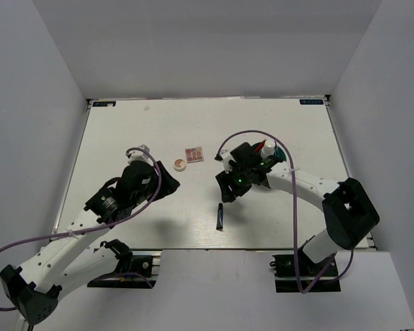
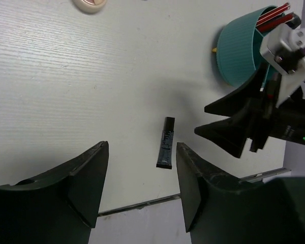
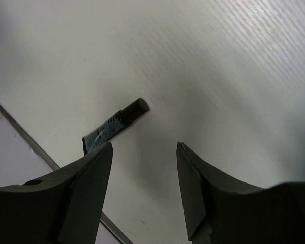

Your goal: Organize the makeup

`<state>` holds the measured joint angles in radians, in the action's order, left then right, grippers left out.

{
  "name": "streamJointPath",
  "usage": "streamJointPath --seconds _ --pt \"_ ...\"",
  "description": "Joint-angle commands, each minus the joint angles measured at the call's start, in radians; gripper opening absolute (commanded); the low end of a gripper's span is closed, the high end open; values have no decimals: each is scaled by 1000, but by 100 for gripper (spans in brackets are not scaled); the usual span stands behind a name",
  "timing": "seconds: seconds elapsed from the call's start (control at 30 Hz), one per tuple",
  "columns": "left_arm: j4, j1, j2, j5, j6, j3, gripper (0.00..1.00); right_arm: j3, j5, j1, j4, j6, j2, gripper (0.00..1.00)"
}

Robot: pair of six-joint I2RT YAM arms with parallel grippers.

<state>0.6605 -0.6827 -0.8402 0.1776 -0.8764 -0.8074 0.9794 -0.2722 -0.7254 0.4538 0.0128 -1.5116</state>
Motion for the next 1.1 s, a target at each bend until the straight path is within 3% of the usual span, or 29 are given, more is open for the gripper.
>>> streamJointPath --seconds 0.0,0.13,0.5,0.93,1.07 --pt "48 0 56 43 -58 10 66 62 132 -35 20 -247 -36 61" --pt "74 0 63 57 -62 4 66 81 128 -65 28 -341 -82 67" --pt "76 0 26 62 -52 -16 66 100 71 -141 42 -418 -174 58" --pt "105 0 96 77 -88 19 66 134 145 -166 69 -430 -286 55" --pt "110 0 95 77 -91 14 66 179 226 -178 86 -399 -350 44"
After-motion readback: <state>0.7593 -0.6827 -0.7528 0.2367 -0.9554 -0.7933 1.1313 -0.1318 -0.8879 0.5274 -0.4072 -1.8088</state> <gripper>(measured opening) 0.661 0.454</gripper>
